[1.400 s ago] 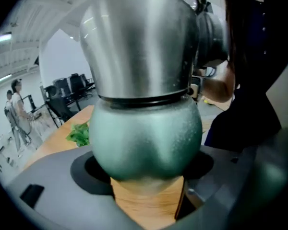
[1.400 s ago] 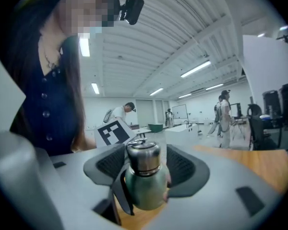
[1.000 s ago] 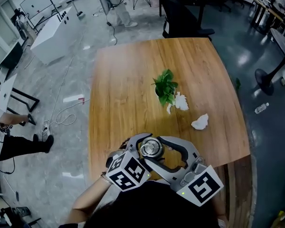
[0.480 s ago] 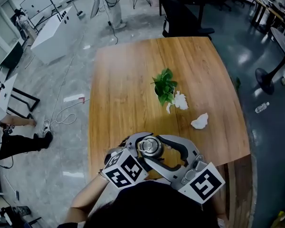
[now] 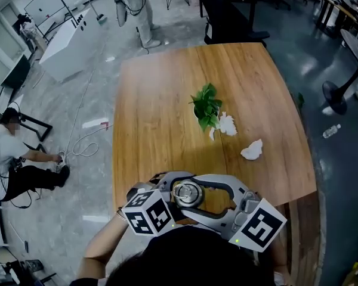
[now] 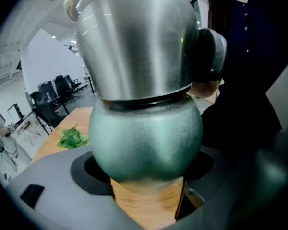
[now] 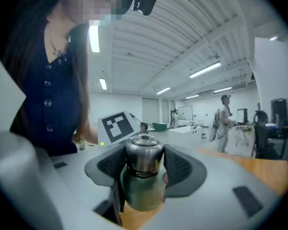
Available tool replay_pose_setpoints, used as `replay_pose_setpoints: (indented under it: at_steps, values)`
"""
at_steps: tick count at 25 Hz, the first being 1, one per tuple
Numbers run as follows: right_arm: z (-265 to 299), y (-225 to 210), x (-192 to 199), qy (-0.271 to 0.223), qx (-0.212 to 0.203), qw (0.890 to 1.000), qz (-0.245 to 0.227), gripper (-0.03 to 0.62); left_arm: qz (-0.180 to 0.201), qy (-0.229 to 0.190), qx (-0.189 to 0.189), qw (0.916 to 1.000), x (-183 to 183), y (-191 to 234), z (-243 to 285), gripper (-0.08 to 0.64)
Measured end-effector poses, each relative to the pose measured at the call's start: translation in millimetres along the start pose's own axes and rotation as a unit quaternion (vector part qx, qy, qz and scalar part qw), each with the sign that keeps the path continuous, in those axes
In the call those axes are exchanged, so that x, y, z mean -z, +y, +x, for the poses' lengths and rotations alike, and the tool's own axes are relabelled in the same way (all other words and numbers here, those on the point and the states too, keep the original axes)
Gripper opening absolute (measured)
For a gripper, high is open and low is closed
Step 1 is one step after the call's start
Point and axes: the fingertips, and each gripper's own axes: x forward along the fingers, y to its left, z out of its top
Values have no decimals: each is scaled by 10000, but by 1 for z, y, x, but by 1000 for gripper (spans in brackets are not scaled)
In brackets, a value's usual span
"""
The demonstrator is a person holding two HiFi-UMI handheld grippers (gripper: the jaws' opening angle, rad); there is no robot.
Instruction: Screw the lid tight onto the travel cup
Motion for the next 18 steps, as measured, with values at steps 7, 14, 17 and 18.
replay_pose_setpoints:
  at_steps: [7, 14, 17, 18]
  values:
    - [1, -18, -7, -307, 969, 9948, 57, 242, -688, -136, -583, 9958, -1, 20, 3, 385]
    - [4, -17, -9, 46, 556, 9984, 47, 242, -588, 121, -752, 9954, 1, 23, 0, 385]
    - [2, -6, -13, -158, 55, 9999, -32, 242, -447, -99, -59, 9989, -4, 2, 1, 385]
    - [-1, 3, -9, -34, -290, 9993, -235, 242, -282, -160, 231, 9992, -6, -8, 0, 385]
